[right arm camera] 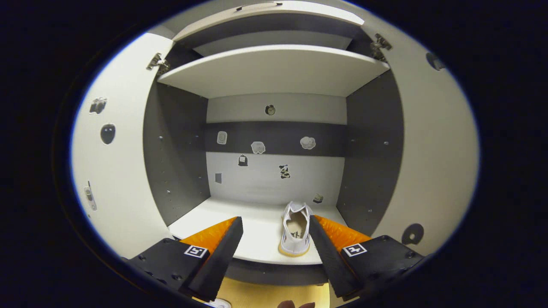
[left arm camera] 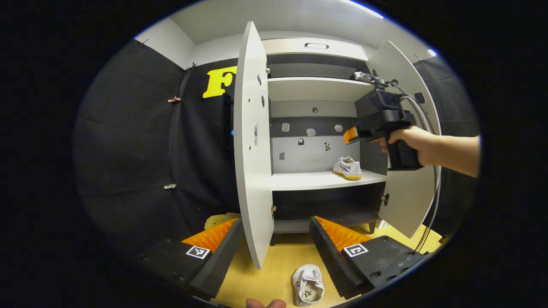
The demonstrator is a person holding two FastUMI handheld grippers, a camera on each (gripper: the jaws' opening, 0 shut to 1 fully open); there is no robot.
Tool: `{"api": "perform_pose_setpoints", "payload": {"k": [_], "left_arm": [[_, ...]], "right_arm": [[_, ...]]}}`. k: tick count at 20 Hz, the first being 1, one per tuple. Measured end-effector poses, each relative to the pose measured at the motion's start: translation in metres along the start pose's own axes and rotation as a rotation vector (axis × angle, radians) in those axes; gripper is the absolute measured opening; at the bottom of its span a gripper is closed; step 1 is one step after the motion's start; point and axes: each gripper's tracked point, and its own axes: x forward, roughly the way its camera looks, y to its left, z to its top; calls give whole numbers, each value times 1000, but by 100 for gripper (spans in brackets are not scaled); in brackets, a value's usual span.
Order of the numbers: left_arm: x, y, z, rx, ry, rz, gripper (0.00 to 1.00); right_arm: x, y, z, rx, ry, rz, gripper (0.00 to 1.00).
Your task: Grab one shoe with the right hand and put it into the shoe cabinet, grab the other shoe with the left hand and put it into the shoe cabinet; then close the right door with the right hand and the left door with the left hand.
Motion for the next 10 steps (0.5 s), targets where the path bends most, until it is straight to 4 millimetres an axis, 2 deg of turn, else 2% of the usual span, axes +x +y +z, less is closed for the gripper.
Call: {"api": "perform_pose_setpoints", "payload": {"k": [5,8,10], "left_arm": [[3,-9,3,0,-37,-29,97],[2,-19,-2,2,-43,-60,97],[2,-25,-13,12,-45,-83,97]], "right_arm": [[-101,-2,-22,-13,-79,17,98],[-144,-3,-38,-13,-107,5,98],[-167,-4,-50,-8,-108,4,98]]}}
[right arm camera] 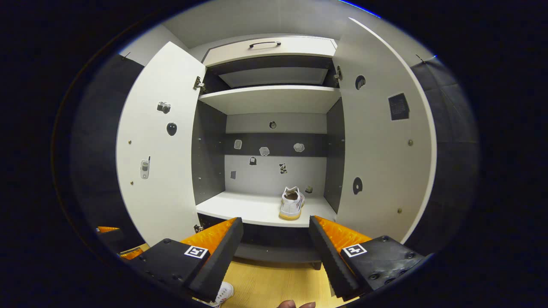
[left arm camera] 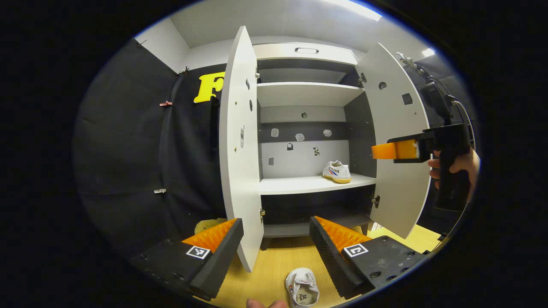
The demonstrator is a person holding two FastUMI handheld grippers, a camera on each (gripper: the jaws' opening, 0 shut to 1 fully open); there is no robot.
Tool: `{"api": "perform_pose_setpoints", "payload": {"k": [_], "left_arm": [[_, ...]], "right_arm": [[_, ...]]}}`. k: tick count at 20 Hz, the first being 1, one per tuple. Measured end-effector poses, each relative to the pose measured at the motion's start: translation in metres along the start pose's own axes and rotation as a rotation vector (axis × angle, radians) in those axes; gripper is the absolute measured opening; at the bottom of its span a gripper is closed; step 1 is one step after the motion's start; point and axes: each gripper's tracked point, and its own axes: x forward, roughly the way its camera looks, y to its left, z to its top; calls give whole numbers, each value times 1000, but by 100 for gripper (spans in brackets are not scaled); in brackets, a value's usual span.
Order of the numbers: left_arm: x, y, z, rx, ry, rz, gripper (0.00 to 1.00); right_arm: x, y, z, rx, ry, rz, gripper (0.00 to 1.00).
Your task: Grab one shoe with the right hand and put it into the shoe cabinet, grab the other shoe with the left hand and put it into the shoe cabinet; then close the right door with the right hand and the left door with the left hand.
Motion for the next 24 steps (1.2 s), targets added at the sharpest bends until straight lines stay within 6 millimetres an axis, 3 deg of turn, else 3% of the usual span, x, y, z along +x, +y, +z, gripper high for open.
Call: {"api": "perform_pose_setpoints", "payload": {"k": [3,8,13,15,16,17,18,19,24], "left_arm": [[-6,-11,-47,31,64,-43,97],[-22,-30,-162,50,316,-112,95],[-11,-44,-251,103,471,-167,88],[-3,-42,-280,158,520,-171,76],[3,-43,-290,176,531,-174,63],[10,-46,-297,180,532,-179,59],[19,-48,-300,171,529,-181,48],[27,-50,-302,157,523,-184,51],[65,-53,-315,129,522,-152,35]], "right_arm": [[-27,-8,-6,-28,-9,-13,98],[-47,-23,2,-18,-10,-38,98],[-60,-39,3,9,17,-60,98],[-65,-44,5,33,34,-64,98],[-69,-47,9,30,34,-67,98],[-72,-52,11,11,37,-73,98],[-75,-55,12,-11,39,-76,98],[-77,-58,13,-28,40,-84,98],[-88,-77,13,-54,59,-140,98]]}}
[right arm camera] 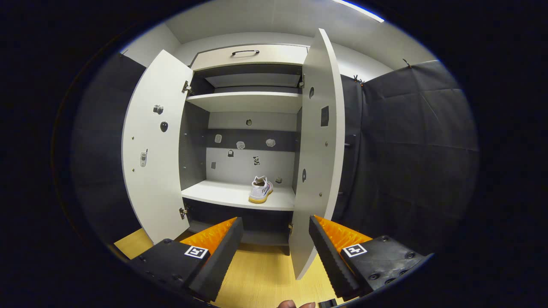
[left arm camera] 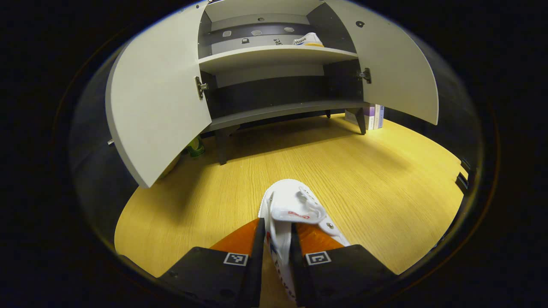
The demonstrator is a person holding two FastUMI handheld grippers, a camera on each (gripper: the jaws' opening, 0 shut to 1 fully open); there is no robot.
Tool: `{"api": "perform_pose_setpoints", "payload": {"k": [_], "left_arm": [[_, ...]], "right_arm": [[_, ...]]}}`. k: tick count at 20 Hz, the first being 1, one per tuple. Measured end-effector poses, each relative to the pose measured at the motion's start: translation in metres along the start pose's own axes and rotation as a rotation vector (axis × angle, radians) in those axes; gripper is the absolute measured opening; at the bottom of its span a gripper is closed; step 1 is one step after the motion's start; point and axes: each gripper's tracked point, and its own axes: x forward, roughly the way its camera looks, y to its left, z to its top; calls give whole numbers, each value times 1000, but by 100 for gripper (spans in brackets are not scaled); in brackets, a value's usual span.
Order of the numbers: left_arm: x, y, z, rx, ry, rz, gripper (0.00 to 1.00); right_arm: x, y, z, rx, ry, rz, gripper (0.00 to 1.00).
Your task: Grab one shoe with the right hand and put it into the shoe cabinet, grab the other shoe with the left hand and put it into the shoe cabinet; then close the right door with the right hand and the left door with the left hand.
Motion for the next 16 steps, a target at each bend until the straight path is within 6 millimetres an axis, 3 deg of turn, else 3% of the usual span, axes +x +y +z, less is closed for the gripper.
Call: {"api": "perform_pose_setpoints", "payload": {"k": [1,4,9,11,16], "left_arm": [[1,0,2,-8,-7,19,33],[7,7,-1,-5,14,43,15],[0,5,5,-29,87,-2,5],[-13,3,28,-24,55,-5,5],[-49,-7,108,-100,-1,-44,5]], "right_arm": [[-2,-2,-1,-12,0,-6,98],[-3,-3,-13,-33,21,-17,98],[0,13,-26,28,60,11,98],[-2,12,-26,40,57,15,98],[-2,-2,-25,69,40,9,98]]}}
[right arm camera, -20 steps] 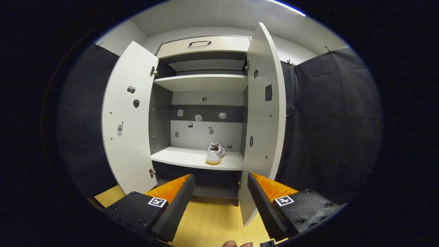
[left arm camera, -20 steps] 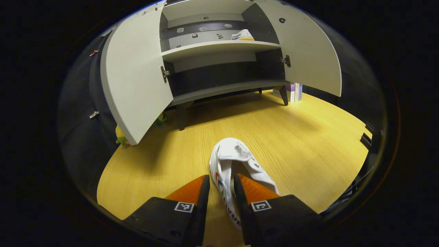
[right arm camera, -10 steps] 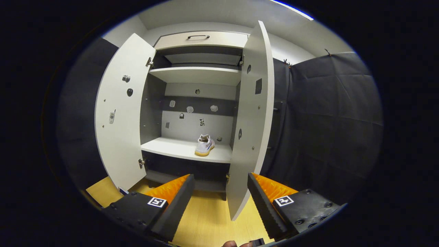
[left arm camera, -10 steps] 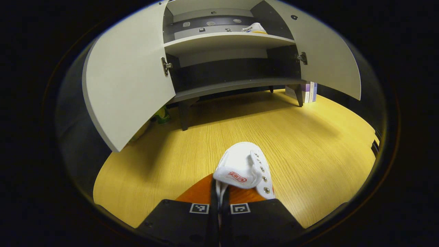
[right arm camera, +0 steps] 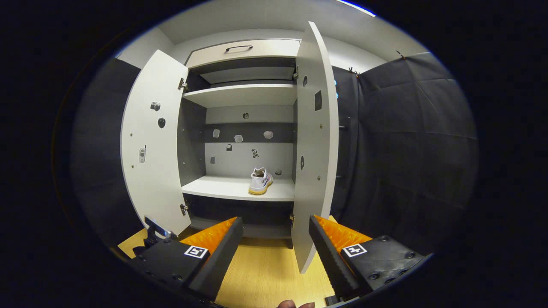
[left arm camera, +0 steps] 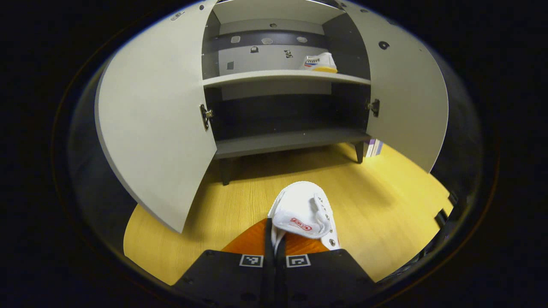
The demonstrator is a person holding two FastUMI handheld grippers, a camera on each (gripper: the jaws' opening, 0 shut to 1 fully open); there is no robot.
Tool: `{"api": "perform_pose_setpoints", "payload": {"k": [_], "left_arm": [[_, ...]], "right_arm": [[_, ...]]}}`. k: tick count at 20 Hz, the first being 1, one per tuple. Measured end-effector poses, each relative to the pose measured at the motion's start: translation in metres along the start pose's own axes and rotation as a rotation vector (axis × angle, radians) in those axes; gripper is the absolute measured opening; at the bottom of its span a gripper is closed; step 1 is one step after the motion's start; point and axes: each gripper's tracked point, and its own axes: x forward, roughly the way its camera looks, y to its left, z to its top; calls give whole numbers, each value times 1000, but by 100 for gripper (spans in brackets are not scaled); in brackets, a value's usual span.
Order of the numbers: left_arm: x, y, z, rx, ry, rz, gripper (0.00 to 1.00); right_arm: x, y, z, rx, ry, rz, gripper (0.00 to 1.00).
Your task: Grab one shoe with the right hand and put it into the shoe cabinet, grab the other shoe with the left hand and put it into the shoe cabinet; then close the right door with the right hand and the left door with the left hand.
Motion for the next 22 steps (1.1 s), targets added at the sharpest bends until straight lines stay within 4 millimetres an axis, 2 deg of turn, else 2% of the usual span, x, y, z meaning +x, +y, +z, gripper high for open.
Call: {"api": "perform_pose_setpoints", "payload": {"k": [3,6,11,15,17,22], "left_arm": [[-16,-3,55,-12,-7,15,5],[-28,2,119,-49,-49,56,5],[-22,12,218,-82,-107,95,5],[-5,28,294,-99,-176,129,5],[11,39,324,-119,-187,144,5],[78,68,376,-148,-150,204,5]], "right_arm": [[1,-12,-5,23,12,-6,98],[2,-23,-6,35,10,-14,98],[2,-37,-10,32,8,-9,98],[0,-47,-9,32,-1,-9,98],[3,-55,-6,6,-10,-21,98],[6,-77,2,3,-32,-50,98]]}}
